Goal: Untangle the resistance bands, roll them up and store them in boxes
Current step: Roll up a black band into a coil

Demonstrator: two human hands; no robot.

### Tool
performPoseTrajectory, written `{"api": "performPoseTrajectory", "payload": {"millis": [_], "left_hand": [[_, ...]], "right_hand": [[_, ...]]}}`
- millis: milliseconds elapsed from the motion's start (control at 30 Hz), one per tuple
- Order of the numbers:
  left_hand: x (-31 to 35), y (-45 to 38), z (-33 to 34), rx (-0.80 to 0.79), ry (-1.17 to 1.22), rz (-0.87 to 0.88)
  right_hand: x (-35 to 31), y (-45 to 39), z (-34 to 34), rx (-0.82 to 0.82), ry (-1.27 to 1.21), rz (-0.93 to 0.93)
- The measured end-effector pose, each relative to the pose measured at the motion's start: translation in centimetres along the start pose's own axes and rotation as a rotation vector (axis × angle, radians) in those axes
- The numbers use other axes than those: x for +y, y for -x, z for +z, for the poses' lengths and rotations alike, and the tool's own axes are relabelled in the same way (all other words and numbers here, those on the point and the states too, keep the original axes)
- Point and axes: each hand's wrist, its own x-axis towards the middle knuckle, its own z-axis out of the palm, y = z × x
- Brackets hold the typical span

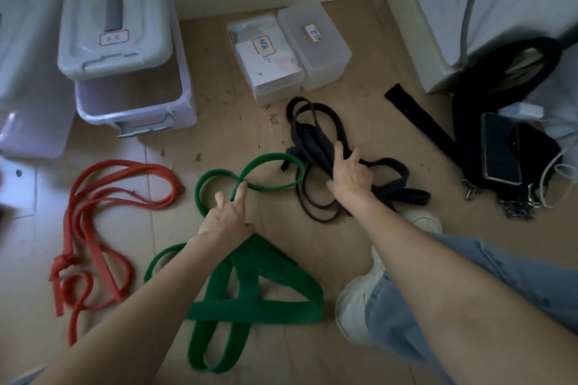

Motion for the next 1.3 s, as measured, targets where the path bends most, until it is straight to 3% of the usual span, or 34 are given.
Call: {"api": "performPoseTrajectory", "payload": {"millis": [167,267,333,400,500,567,633,700,800,833,933,1000,1033,1133,1200,1300], "left_hand": [[-1.9,0.3,-0.5,0.056,0.227,-0.136],[-1.4,0.7,-0.5,0.086,0.288,-0.202],[-1.1,1.3,-0.6,0.105,0.29,-0.188],[-1.4,2.4,-0.9,0.139,0.238,-0.089],[-2.5,4.7,-1.1,0.241,0.157,0.118],[-3.4,6.7,-0.6,0.281,0.024,0.283],[-4.7,8.8,0.2,0.312,-0.032,0.412],[-6.3,10.2,0.7,0.357,-0.021,0.428],[-8.3,11.4,1.5,0.382,0.01,0.331],[-8.7,11.6,1.9,0.394,0.038,0.285],[-9.3,11.6,2.7,0.408,0.331,0.123],[-10.1,10.9,3.4,0.381,0.505,0.031],[-10.5,10.5,3.9,0.324,0.521,-0.026],[-11.0,9.3,6.3,0.14,0.64,-0.254],[-10.4,8.8,7.7,0.098,0.766,-0.361],[-9.5,8.2,8.7,0.261,0.953,-0.469]], "right_hand": [[3.0,0.1,-2.7,0.014,-0.037,0.225],[1.3,1.8,-2.7,-0.128,0.034,0.175],[-0.6,3.0,-2.7,-0.132,0.08,0.105],[-2.2,4.4,-3.2,-0.012,0.054,-0.021],[-4.3,6.0,-3.8,0.126,-0.079,-0.521],[-6.2,6.8,-4.1,0.006,-0.095,-0.775],[-7.9,7.5,-4.1,-0.158,-0.018,-0.843],[-8.5,7.9,-3.8,-0.32,0.039,-0.825],[-8.0,8.9,-2.8,-0.507,-0.159,-0.672],[-7.9,9.3,-2.8,-0.5,-0.211,-0.611],[-8.1,9.7,-3.3,-0.204,-0.304,-0.391],[-7.9,9.1,-3.5,-0.116,-0.324,-0.189],[-7.7,8.9,-3.3,-0.186,-0.268,-0.157],[-6.3,9.3,-0.5,-0.615,-0.293,-0.187],[-5.5,10.7,2.4,-0.737,-0.403,-0.18],[-5.0,12.1,5.9,-0.537,-0.418,-0.18]]}}
